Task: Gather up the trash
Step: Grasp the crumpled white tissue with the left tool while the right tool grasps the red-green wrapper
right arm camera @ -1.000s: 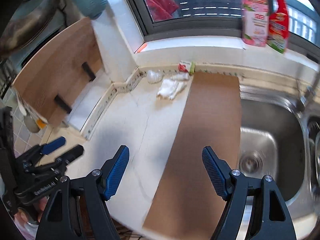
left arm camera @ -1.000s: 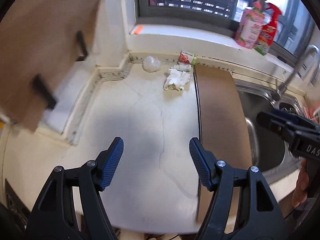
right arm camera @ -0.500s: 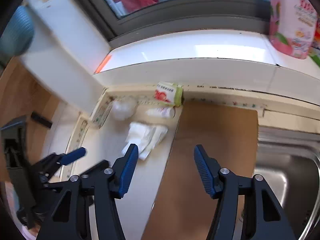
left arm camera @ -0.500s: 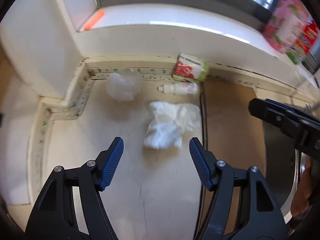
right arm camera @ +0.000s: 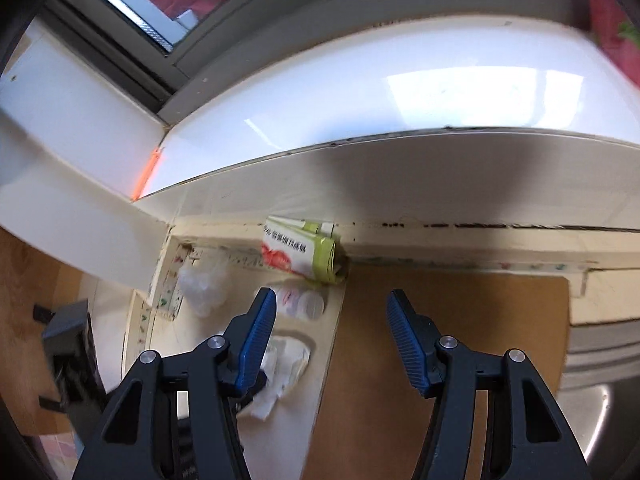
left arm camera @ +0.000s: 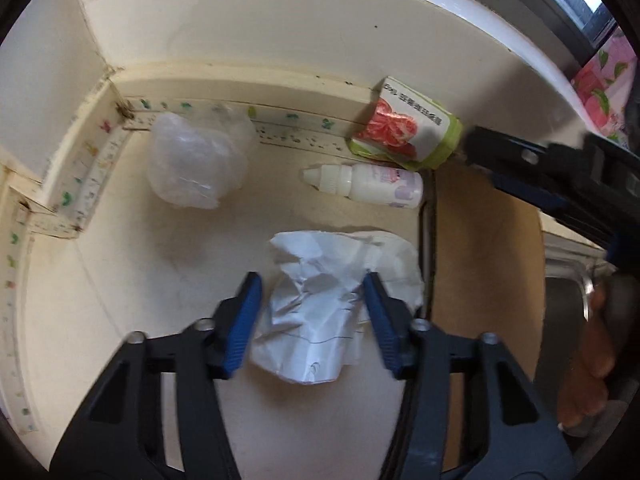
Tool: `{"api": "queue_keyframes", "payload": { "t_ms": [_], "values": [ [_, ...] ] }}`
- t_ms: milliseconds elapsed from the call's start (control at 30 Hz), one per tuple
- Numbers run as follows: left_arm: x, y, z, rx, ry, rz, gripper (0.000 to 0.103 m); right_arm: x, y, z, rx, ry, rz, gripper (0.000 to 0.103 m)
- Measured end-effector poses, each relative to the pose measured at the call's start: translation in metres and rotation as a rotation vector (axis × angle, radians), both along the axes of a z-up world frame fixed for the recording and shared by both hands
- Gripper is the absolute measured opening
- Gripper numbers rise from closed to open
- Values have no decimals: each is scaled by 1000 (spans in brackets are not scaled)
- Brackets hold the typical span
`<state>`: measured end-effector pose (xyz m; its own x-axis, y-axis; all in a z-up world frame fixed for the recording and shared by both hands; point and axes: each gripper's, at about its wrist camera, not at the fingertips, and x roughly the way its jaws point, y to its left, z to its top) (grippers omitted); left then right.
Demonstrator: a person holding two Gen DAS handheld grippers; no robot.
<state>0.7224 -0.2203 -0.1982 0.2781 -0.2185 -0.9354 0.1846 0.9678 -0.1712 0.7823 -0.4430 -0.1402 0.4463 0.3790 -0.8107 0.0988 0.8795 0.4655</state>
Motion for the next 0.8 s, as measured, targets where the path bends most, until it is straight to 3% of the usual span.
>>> {"api": "queue_keyframes", "payload": {
  "t_ms": [200,267,333,433,467,500,633,800],
  "values": [
    [-7,6,-1,6,-59,8,39,14,19,-15,-4,-29,58,59],
    [-10,13,-1,12,-69,21,39,14,31,-19,-16,-45,94,51],
    [-12,23,-1,11,-71,42,39,14,39,-20,-33,-53,127,32],
    [-16,39,1,8,-74,79,38,11,56,-23,-63,-73,178,12],
    [-17,43,1,10,-76,86,37,9,62,-24,-69,-80,195,11],
    [-20,49,2,13,-80,96,17,5,69,-23,-76,-92,211,9],
    [-32,69,5,10,-58,137,17,-17,87,-13,-67,-132,244,5],
    [-53,75,16,23,-71,122,17,-59,103,2,-28,-152,276,5]
  ]
}}
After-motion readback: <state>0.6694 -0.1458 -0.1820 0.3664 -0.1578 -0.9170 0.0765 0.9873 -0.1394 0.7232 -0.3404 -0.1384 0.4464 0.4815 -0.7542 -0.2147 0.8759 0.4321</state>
